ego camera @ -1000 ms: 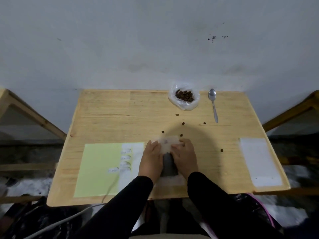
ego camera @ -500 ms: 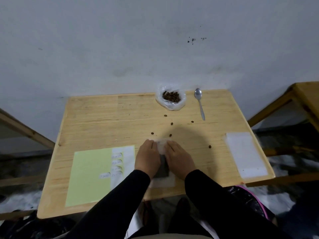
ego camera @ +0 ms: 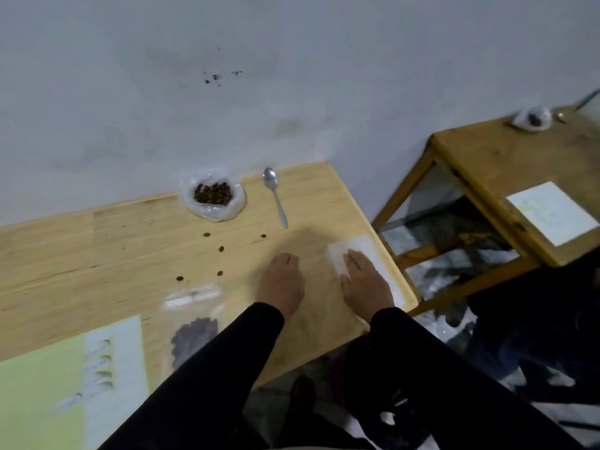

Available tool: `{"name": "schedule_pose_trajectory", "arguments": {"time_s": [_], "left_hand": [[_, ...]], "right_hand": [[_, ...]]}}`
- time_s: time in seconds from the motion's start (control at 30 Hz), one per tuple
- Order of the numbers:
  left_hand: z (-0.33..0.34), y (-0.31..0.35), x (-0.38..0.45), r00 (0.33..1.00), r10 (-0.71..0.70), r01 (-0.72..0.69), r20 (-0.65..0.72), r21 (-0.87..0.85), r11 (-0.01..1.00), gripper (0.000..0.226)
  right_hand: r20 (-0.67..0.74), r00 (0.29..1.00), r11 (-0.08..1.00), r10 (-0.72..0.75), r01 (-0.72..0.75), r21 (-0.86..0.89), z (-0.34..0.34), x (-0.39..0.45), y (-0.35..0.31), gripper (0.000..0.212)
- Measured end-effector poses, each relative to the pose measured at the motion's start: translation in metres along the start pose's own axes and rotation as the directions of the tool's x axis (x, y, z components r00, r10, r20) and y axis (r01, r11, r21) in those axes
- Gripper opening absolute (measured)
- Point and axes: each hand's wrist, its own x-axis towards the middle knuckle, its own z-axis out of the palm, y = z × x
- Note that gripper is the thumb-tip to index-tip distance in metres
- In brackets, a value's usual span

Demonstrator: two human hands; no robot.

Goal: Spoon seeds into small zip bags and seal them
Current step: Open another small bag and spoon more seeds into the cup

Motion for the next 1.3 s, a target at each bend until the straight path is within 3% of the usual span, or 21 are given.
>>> {"name": "schedule_pose_trajectory", "arguments": {"time_s": [0.3,0.47,0.73,0.9,1.0,1.07,1.2,1.3], "left_hand": [[0.044,0.049,0.046,0.999,0.049,-0.048,0.016,-0.079,0.996,0.047],[0.047,0.059,0.059,0.999,-0.021,0.023,0.025,-0.075,0.997,0.047],[0.053,0.060,0.055,0.997,0.014,-0.023,-0.071,-0.133,0.991,0.041],[0.054,0.059,0.050,0.985,0.059,-0.081,-0.161,-0.139,0.987,0.034],[0.051,0.062,0.051,0.972,0.022,-0.066,-0.235,-0.182,0.981,0.018],[0.045,0.064,0.052,0.976,-0.017,-0.036,-0.217,-0.239,0.970,0.008],[0.026,0.065,0.051,0.988,-0.081,0.027,-0.132,-0.368,0.929,0.012],[0.001,0.064,0.052,0.978,-0.056,-0.028,-0.202,-0.388,0.921,0.019]], "right_hand": [[0.150,0.988,1.000,-0.024,0.022,0.017,0.024,0.013,0.050,0.058],[0.100,0.993,0.993,-0.056,0.045,0.105,0.028,0.012,0.054,0.065],[0.027,0.998,0.982,-0.050,0.044,0.182,0.034,0.012,0.054,0.083],[0.028,0.999,0.976,-0.026,0.019,0.218,0.031,0.010,0.053,0.061],[0.006,0.999,0.966,-0.035,0.032,0.256,0.030,0.012,0.057,0.053],[-0.043,0.999,0.950,-0.006,0.019,0.312,0.023,0.015,0.058,0.048],[-0.424,0.904,0.976,-0.050,0.133,0.170,0.004,0.029,0.058,0.043],[-0.493,0.863,0.979,-0.114,0.183,0.094,-0.025,0.047,0.048,0.040]]}}
